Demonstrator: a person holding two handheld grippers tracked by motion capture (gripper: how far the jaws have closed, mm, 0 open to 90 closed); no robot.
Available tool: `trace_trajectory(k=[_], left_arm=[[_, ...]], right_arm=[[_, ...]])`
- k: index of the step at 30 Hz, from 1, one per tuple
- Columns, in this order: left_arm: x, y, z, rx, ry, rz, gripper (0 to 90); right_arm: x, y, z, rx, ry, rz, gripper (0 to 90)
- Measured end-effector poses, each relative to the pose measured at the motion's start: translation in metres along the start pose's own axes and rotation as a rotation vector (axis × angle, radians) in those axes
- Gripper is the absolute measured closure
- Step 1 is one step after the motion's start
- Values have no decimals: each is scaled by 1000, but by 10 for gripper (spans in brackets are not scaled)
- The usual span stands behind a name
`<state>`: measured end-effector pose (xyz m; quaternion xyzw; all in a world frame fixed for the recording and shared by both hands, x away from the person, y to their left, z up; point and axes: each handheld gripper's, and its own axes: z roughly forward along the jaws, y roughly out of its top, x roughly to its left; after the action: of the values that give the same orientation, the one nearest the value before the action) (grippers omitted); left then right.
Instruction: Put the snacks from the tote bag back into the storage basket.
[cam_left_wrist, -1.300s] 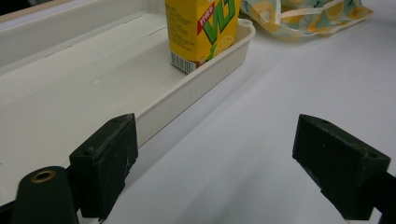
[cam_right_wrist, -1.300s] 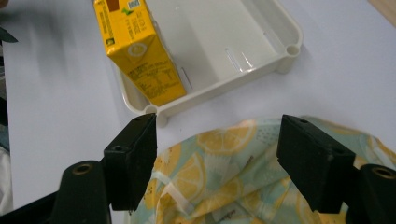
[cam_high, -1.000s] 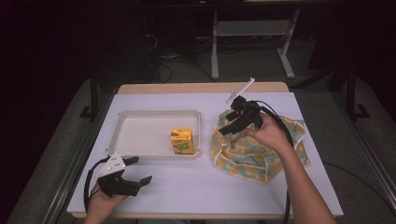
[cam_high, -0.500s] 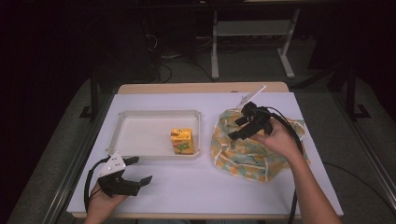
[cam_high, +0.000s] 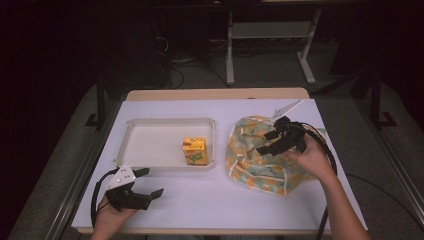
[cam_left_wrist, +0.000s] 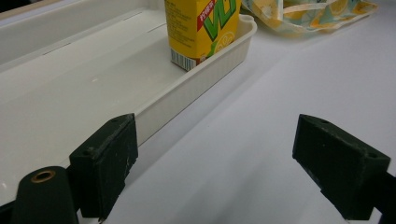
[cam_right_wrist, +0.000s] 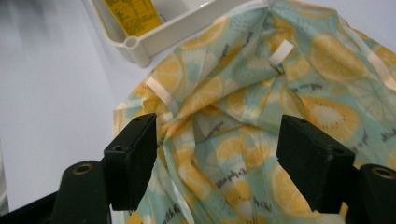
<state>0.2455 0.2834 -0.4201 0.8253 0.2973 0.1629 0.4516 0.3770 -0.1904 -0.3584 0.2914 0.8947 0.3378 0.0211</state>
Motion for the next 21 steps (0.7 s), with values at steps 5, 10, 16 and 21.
trace_trajectory(k=[5, 10, 16, 21], left_arm=[[0, 0, 0, 0, 3, -2, 136], [0, 0, 0, 1, 5, -7, 136], [0, 0, 1, 2, 5, -2, 136], [-1, -1, 1, 2, 4, -11, 136]], right_arm=[[1, -11, -5, -7, -7, 18, 282], [1, -23, -7, -4, -13, 27, 275], [3, -36, -10, -28, -23, 35, 277], [4, -47, -13, -36, -28, 46, 277]])
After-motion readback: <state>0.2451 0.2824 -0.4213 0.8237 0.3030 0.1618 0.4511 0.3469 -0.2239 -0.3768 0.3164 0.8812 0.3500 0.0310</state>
